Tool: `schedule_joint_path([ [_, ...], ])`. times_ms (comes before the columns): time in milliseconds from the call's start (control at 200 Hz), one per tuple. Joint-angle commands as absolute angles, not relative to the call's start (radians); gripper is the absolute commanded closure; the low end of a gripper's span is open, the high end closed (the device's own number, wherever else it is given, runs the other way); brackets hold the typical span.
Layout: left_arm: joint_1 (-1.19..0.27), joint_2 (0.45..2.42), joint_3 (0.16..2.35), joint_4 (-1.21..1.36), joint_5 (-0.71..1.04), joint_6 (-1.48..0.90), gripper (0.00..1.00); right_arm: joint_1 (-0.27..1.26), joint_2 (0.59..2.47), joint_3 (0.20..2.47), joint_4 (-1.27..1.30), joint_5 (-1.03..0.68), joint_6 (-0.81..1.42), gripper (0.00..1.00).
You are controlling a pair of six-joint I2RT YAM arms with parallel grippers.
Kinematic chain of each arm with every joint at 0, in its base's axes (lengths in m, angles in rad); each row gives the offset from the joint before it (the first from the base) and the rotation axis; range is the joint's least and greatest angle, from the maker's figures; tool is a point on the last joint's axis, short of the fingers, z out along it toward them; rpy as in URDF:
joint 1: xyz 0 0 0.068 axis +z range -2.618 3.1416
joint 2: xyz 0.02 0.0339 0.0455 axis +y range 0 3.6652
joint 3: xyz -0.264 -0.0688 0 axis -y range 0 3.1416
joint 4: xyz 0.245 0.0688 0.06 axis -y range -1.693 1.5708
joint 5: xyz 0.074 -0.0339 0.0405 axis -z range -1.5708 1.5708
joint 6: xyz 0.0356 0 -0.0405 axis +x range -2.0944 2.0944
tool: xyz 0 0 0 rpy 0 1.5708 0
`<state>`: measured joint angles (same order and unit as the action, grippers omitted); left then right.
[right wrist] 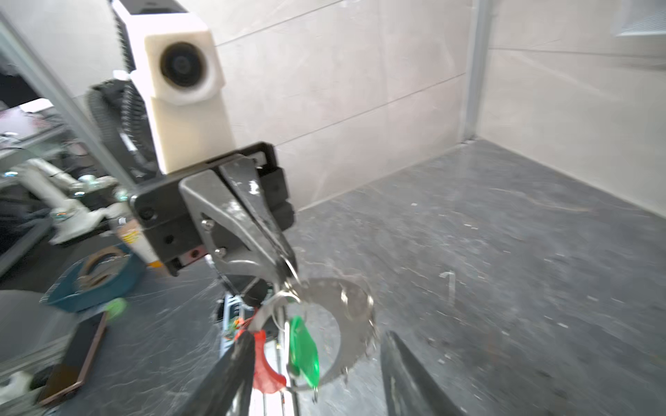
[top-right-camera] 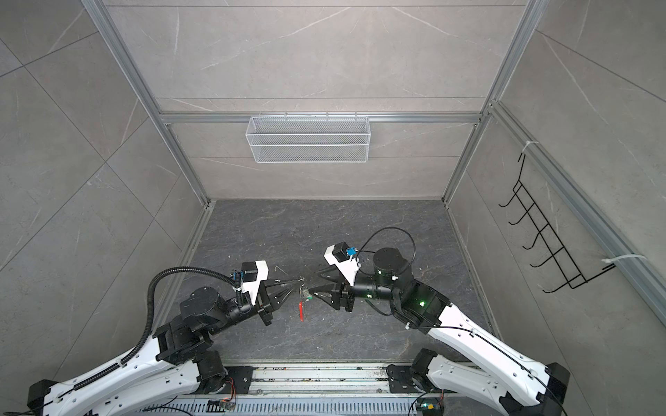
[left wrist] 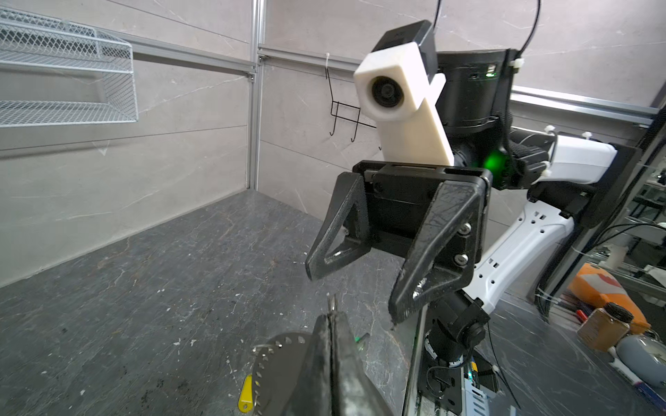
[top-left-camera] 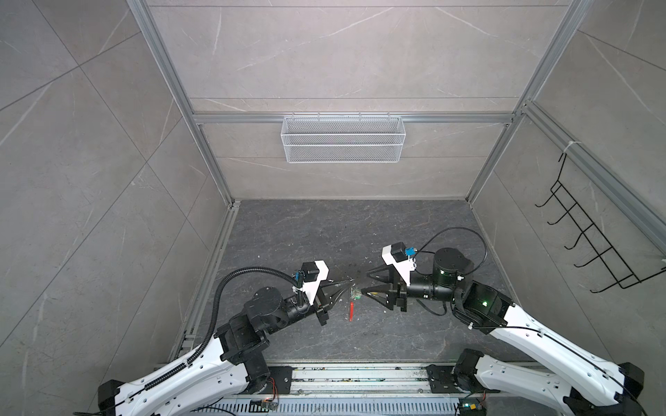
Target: Remove the keys from the keyring
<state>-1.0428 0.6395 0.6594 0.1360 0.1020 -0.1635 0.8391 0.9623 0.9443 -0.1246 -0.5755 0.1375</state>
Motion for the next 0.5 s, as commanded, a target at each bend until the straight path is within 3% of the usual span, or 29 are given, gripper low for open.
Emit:
schedule_joint_path([
  [0, -1.040, 0.625, 0.669, 0.203, 0.149, -0.136, 1.00, 0.834, 0.981, 0.970, -0.051, -0.702, 0.188, 0.44],
  [175, -1.040, 0.629, 0.670, 0.207, 0.175, -0.139, 1.00, 0.834, 0.985, 0.953, 0.000, -0.721, 0.224, 0.50],
  [495, -1.040, 0.627, 0.664, 0.214, 0.167, -0.147, 1.00, 0.834, 1.004, 0.943, 0.000, -0.726, 0.232, 0.73],
])
